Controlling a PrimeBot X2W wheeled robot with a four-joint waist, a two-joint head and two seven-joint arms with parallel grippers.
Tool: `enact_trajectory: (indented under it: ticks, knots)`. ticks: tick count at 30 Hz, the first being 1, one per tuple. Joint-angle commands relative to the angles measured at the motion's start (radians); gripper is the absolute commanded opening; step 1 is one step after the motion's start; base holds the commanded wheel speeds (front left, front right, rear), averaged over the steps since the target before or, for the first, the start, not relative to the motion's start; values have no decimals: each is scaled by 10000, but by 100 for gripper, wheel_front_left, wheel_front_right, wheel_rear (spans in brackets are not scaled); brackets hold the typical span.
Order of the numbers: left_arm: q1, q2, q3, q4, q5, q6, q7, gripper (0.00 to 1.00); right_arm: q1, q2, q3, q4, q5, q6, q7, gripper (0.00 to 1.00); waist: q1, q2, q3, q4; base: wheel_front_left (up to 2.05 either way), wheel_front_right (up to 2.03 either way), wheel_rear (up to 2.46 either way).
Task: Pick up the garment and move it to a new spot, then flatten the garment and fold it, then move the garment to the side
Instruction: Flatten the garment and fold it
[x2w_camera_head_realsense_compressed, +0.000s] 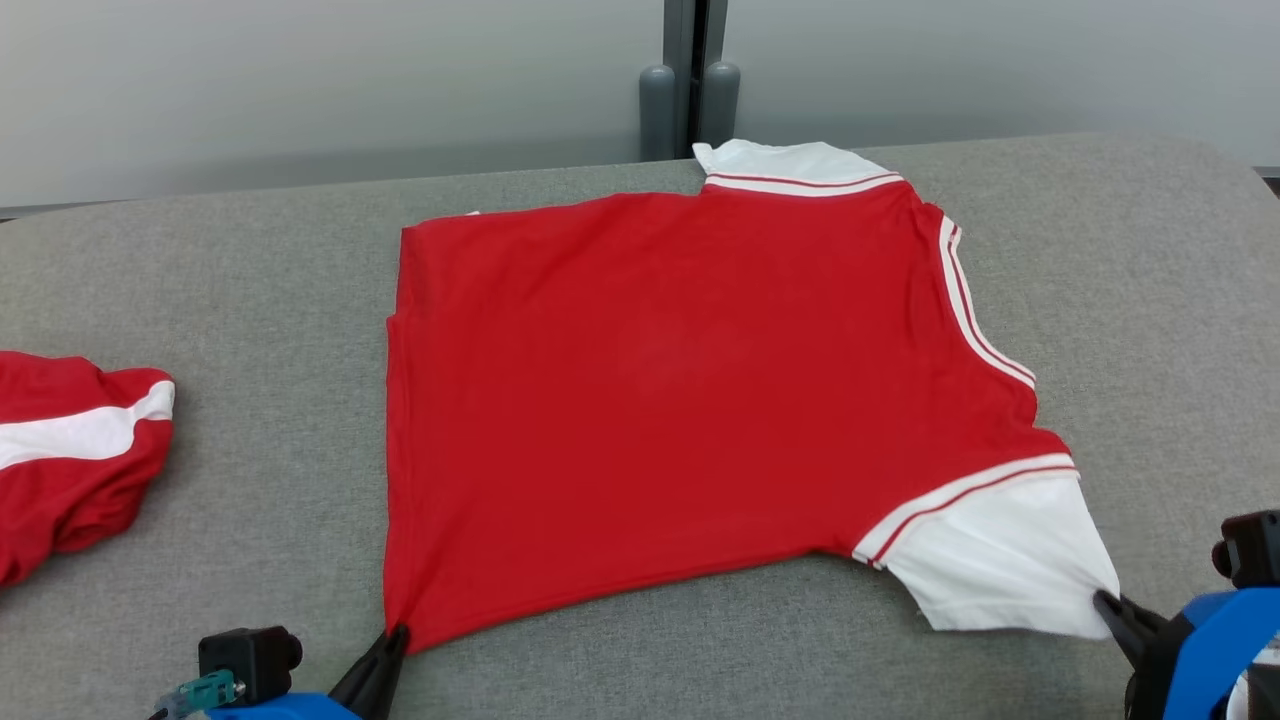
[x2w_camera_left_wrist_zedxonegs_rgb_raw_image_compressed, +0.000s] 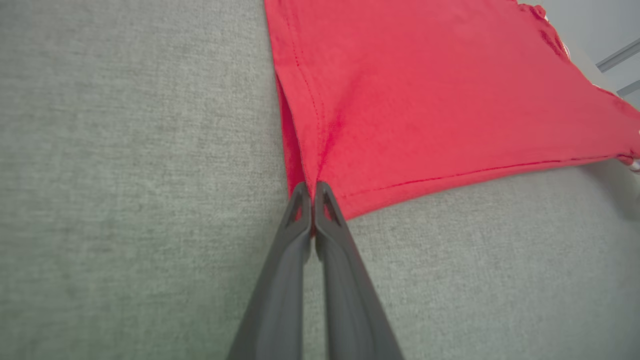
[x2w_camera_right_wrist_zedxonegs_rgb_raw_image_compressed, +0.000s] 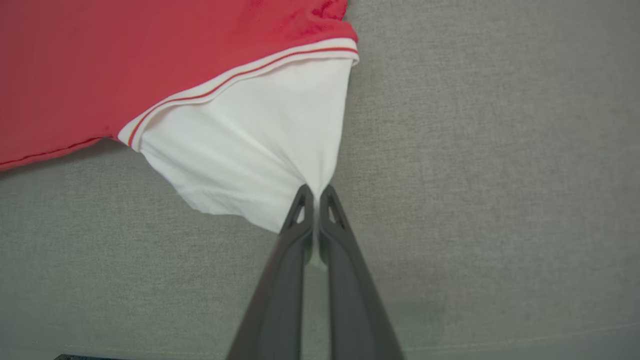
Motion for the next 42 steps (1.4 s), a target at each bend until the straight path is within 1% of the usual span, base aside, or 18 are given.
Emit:
enact_trajectory:
  ticks: [1, 4, 6, 11, 14, 19, 21, 22, 24, 25, 26, 27, 30, 33, 39, 42]
  knots:
    - [463, 318, 52, -647, -100, 339, 334, 0, 463, 114, -135, -320, 44, -3, 391, 0, 3, 0, -5, 54, 0, 0, 0]
    - [982, 684, 100, -1476, -73, 728, 636, 0, 1165, 236, -339, -780, 340, -1, 1067, 0, 3, 0, -58, 240, 0, 0, 0]
    - [1189, 934, 225, -1794, -51, 866, 653, 0, 1521, 256, -482, -1117, 514, -1, 1401, 0, 3, 0, -87, 310, 0, 0, 0]
    - [1476, 1339, 322, -2027, -61, 847, 679, 0, 2189, 287, -698, -1633, 1029, -1, 1943, 0, 3, 0, -132, 294, 0, 0, 0]
    - [1449, 1527, 318, -1939, -65, 642, 695, 0, 2125, 288, -711, -1820, 1073, -3, 1898, 0, 3, 0, -132, 214, 0, 0, 0]
    - [962, 1790, 333, -1592, -237, -145, 647, 0, 1348, 284, -245, -2174, 764, -1, 1600, 0, 3, 0, -39, 71, 0, 0, 0]
    - [657, 1825, 337, -1554, -364, -484, 800, 0, 901, 113, 0, -2207, 669, -1, 1518, 0, 3, 0, 20, 15, 0, 0, 0]
    - [657, 1825, 337, -1554, -364, -484, 800, 0, 901, 113, 0, -2207, 669, -1, 1518, 0, 3, 0, 20, 15, 0, 0, 0]
    - [275, 1859, 341, -1632, -493, -667, 1049, 0, 393, -100, 285, -2091, 678, -1, 1542, 0, 3, 0, 88, -24, 0, 0, 0]
    - [-76, 1803, 344, -1919, -670, -641, 1416, 0, -154, -335, 545, -1926, 770, -1, 1529, 0, 3, 0, 181, -55, 0, 0, 0]
    - [-76, 1803, 344, -1919, -670, -641, 1416, 0, -154, -335, 545, -1926, 770, -1, 1529, 0, 3, 0, 181, -55, 0, 0, 0]
    - [-259, 1794, 354, -2055, -736, -587, 1621, 0, -442, -481, 654, -1827, 802, -1, 1504, 0, 3, 0, 234, -60, 0, 0, 0]
    - [-785, 1751, 402, -2495, -903, -309, 2207, 0, -1292, -804, 902, -1472, 923, -1, 1412, 0, 3, 0, 450, -45, 0, 0, 0]
    - [-1296, 1658, 496, -2720, -962, -84, 2498, 0, -2060, -1048, 1114, -1124, 1059, -1, 1271, 0, 3, 0, 736, -10, 0, 0, 0]
    - [-1922, 1225, 642, -2565, -895, 358, 2344, 0, -3234, -1528, 1500, -136, 1191, -1, 843, 0, 3, 0, 1200, 111, 0, 0, 0]
    - [-2109, 1020, 740, -2377, -773, 596, 2141, 0, -3681, -1764, 1700, 338, 1242, -1, 410, 0, 3, 0, 1340, 181, 0, 0, 0]
